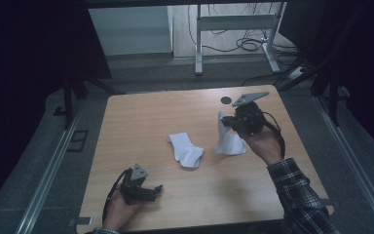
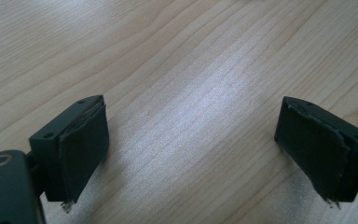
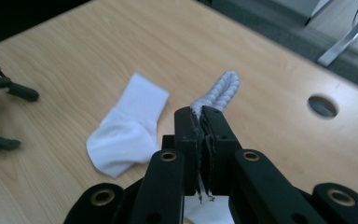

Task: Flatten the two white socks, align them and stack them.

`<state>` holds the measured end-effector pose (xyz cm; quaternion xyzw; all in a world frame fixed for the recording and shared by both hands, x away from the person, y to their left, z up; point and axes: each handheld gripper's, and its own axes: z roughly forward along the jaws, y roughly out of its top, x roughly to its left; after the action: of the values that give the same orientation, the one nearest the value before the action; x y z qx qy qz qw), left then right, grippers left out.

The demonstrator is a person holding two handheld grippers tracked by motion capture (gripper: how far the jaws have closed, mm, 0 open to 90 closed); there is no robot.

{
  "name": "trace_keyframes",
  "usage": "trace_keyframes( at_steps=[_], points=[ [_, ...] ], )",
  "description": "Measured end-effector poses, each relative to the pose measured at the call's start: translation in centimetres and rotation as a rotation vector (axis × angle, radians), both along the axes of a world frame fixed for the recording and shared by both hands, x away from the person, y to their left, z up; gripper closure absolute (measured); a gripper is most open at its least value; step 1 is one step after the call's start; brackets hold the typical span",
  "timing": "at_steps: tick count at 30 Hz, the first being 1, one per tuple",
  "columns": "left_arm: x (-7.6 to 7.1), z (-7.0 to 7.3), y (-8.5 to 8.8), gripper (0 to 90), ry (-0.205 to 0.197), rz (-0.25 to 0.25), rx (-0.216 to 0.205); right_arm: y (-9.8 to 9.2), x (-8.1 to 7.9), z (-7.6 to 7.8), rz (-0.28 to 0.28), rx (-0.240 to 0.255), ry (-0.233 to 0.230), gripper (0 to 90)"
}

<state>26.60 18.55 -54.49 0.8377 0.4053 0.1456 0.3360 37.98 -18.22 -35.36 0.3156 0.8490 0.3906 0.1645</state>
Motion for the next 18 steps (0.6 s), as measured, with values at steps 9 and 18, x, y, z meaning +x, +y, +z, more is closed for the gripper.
trace_keyframes(
  at_steps=[9,18],
  points=[
    [0.0,0.0,0.0,9.8,0.002,0.0,0.001,-3.1,-1.6,4.8,-0.059,0.024,-0.085,84.8],
    [0.0,0.0,0.0,9.8,0.004,0.002,0.0,-10.5,0.7,-6.1,-0.245,-0.028,0.134,84.4]
  ],
)
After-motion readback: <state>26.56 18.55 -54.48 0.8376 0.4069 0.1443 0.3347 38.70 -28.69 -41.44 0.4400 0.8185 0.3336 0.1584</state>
